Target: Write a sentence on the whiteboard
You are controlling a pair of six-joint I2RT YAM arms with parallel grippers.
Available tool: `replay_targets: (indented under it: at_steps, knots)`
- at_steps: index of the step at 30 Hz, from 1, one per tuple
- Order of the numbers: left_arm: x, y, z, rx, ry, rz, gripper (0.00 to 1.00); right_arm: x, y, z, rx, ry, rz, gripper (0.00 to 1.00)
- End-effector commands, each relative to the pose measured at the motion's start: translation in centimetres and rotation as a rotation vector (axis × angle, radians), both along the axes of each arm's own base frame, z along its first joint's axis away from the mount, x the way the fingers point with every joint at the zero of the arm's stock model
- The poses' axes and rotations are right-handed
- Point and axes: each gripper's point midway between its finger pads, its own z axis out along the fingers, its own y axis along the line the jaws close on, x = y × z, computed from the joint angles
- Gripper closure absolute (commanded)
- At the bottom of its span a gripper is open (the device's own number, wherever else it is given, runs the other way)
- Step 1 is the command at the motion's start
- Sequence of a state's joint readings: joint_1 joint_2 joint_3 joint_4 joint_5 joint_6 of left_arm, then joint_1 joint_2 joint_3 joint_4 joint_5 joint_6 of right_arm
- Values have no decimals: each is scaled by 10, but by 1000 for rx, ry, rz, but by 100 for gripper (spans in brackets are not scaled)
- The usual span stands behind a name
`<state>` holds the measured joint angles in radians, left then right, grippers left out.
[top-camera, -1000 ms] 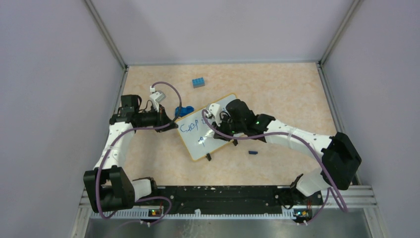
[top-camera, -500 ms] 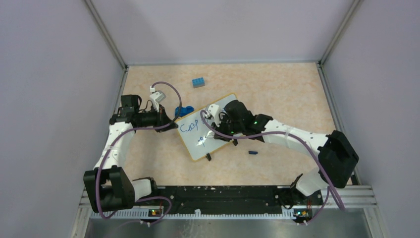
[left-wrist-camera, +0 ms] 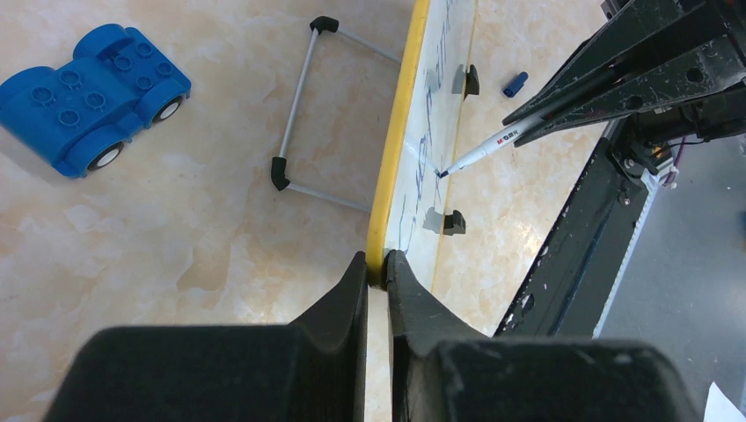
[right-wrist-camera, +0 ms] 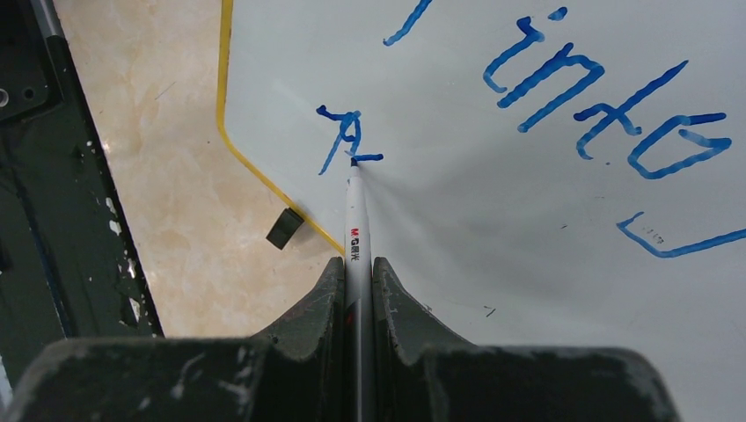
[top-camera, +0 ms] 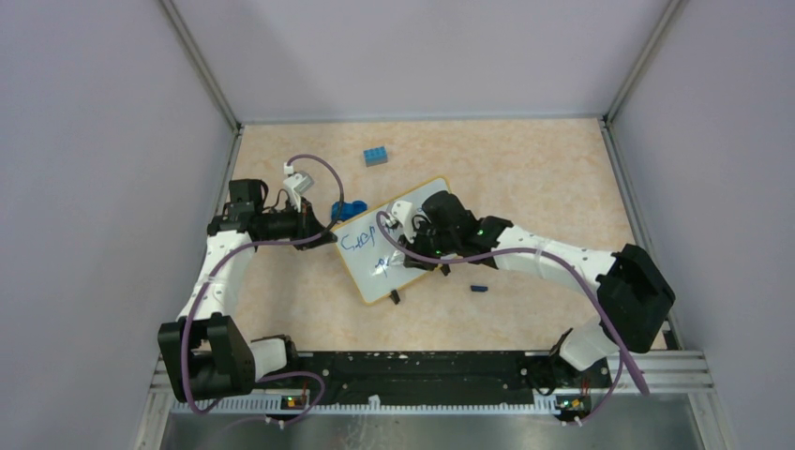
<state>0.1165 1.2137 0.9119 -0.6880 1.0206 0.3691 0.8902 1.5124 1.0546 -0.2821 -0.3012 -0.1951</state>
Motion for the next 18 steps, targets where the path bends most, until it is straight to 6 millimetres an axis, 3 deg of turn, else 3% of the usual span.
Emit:
replay_targets:
  at_steps: [1,10,18]
  knots:
    - [-2,2,-13,39,3,-9,100,5,0,5,-12,-44,0,100]
    - [-2,2,-13,36,4,-9,100,15,-15,9,-27,-70,-46,100]
    - [-2,2,-12,36,4,-9,100,27,-14,23,-9,-103,-76,100]
